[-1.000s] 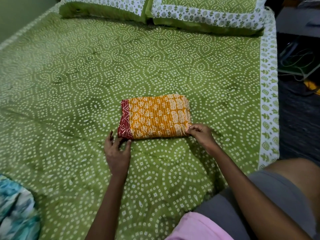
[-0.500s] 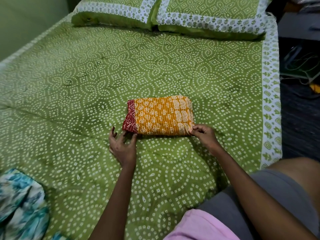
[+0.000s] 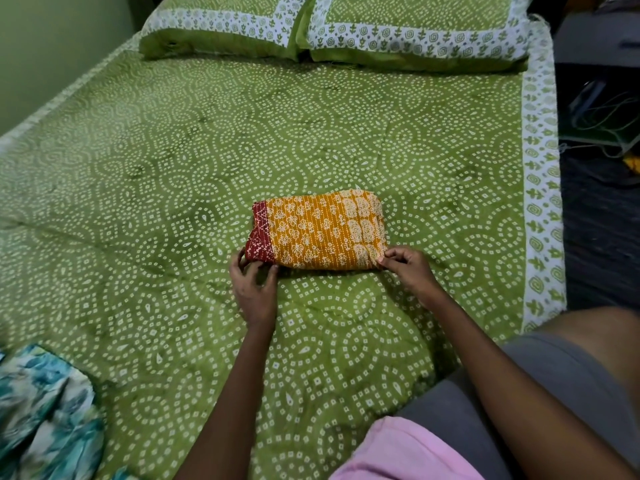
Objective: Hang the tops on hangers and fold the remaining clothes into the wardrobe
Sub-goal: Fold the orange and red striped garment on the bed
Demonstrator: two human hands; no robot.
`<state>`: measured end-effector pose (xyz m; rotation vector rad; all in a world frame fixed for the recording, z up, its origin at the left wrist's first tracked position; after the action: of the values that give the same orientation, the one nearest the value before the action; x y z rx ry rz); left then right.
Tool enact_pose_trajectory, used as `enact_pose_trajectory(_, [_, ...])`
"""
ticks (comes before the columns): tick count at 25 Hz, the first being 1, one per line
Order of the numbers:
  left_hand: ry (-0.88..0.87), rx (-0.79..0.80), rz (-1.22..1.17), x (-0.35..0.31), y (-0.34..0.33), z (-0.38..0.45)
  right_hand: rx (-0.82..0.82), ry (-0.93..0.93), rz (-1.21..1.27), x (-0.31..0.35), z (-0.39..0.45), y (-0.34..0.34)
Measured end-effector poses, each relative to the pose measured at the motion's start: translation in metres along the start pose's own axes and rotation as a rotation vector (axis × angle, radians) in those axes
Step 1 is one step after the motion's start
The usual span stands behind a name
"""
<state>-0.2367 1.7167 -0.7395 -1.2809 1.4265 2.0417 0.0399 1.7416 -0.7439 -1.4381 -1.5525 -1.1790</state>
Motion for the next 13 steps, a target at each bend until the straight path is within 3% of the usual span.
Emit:
enact_pose_trajectory(6, [-0.136,0.082,0.037,-0.011,0.033,0.001,-0.017,-0.021,0.105,0.004,0.000,0.003])
enact_pose_trajectory(10, [-0.064,0.222,0.110,0.009,0.043,0.001,0.050,-0.035,-0.159,0.000,-0.003,-0.009])
enact_pose_trajectory(13, [0.041,0.155,-0.141,0.004,0.043,0.004,0.065,-0.098,-0.082,0.008,0.001,-0.005])
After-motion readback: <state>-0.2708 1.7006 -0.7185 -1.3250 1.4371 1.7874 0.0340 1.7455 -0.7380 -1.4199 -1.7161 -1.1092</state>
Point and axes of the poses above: each hand's wrist, its own z-axis towards the middle knuckle, its own y-axis out of the back of the hand, x = y × z, the point moved 3 cm from there along z, towards the middle knuckle, and after that the axes turned 1 degree about x, right-handed, at the moved point
